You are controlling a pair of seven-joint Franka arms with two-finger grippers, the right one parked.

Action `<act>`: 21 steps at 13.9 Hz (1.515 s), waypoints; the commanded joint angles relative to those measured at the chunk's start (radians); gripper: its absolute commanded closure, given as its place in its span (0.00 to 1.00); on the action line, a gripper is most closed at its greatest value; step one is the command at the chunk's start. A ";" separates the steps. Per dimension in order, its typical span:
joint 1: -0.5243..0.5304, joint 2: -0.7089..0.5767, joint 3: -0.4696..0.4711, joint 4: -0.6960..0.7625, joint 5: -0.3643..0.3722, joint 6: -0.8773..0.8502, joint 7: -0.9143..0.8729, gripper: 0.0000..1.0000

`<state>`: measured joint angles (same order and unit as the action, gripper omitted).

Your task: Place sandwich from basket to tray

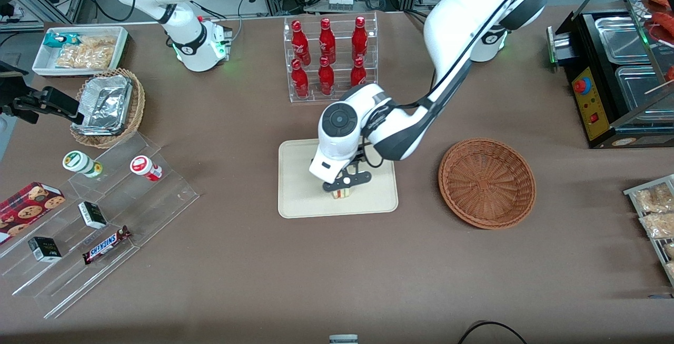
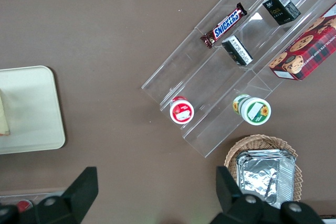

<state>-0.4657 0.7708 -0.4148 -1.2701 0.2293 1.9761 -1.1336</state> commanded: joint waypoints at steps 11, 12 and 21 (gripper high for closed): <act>0.337 -0.341 0.004 -0.291 0.013 -0.235 0.221 0.00; 0.354 -0.381 0.004 -0.334 0.012 -0.240 0.270 0.00; 0.501 -0.675 0.124 -0.499 -0.160 -0.365 0.800 0.00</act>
<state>0.0517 0.1854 -0.3582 -1.7289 0.1226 1.6494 -0.4538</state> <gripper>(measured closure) 0.000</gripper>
